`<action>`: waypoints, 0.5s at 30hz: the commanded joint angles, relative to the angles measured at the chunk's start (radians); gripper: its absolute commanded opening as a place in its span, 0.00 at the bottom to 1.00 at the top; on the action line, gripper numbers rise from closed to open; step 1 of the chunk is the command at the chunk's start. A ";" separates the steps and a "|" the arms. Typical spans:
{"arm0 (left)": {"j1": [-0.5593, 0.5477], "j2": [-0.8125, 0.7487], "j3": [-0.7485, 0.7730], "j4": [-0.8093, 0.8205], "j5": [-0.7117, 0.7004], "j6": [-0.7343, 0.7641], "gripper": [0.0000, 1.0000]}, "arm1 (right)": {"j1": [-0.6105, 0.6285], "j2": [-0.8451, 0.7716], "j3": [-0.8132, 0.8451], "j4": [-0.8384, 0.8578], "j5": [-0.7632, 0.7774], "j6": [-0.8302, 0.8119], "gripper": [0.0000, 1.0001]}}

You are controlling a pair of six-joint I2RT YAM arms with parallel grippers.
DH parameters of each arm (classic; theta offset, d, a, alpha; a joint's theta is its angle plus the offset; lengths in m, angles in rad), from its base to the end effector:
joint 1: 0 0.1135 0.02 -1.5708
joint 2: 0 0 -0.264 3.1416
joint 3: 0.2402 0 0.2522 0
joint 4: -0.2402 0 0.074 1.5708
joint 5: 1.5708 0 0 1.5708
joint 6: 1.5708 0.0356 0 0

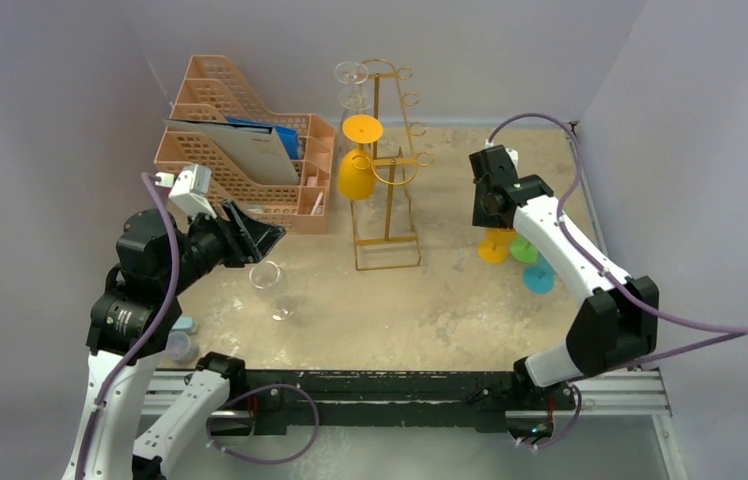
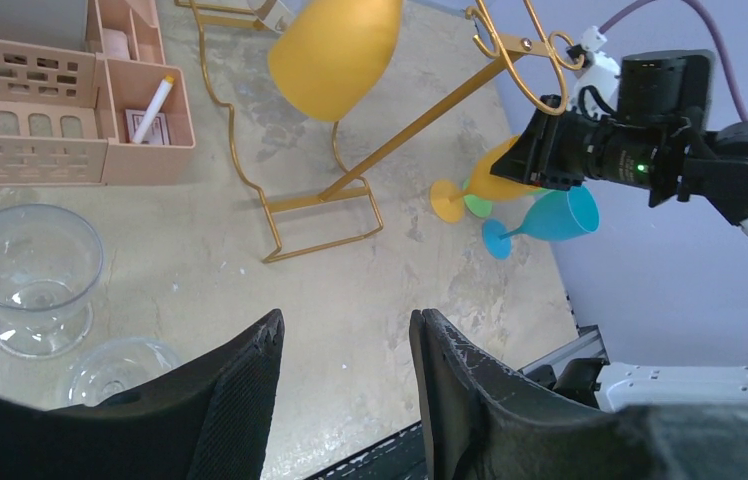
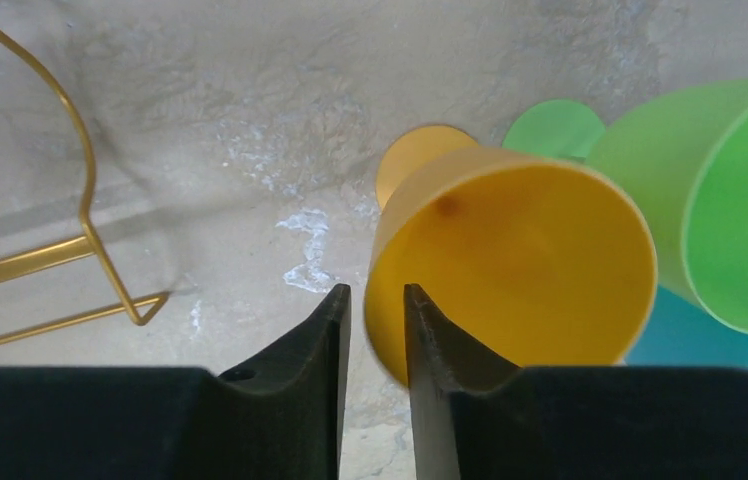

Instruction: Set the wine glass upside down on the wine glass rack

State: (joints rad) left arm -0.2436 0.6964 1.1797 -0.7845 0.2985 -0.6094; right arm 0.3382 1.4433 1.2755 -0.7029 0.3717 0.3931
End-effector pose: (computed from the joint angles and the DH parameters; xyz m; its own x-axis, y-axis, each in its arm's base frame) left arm 0.1039 -0.0366 0.4178 -0.5240 -0.4335 -0.7331 0.2477 0.7460 -0.6181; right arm 0.2939 0.0897 0.3116 -0.7003 0.1320 -0.7016 0.1947 0.9808 -0.0098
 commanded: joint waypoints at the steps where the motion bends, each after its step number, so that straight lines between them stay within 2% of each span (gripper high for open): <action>1: -0.003 0.000 -0.010 0.017 -0.004 -0.005 0.48 | -0.011 0.038 0.043 -0.026 0.007 -0.018 0.25; 7: -0.003 0.011 -0.022 0.027 0.003 -0.019 0.48 | -0.011 0.027 0.027 -0.026 0.027 -0.029 0.00; 15: -0.003 0.016 -0.017 0.040 0.018 -0.039 0.48 | 0.028 -0.132 0.009 -0.009 -0.002 -0.033 0.00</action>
State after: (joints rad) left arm -0.2436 0.7139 1.1625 -0.7788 0.3031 -0.6224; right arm 0.3408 1.4349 1.2736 -0.7124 0.3717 0.3641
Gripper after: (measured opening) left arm 0.482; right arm 0.012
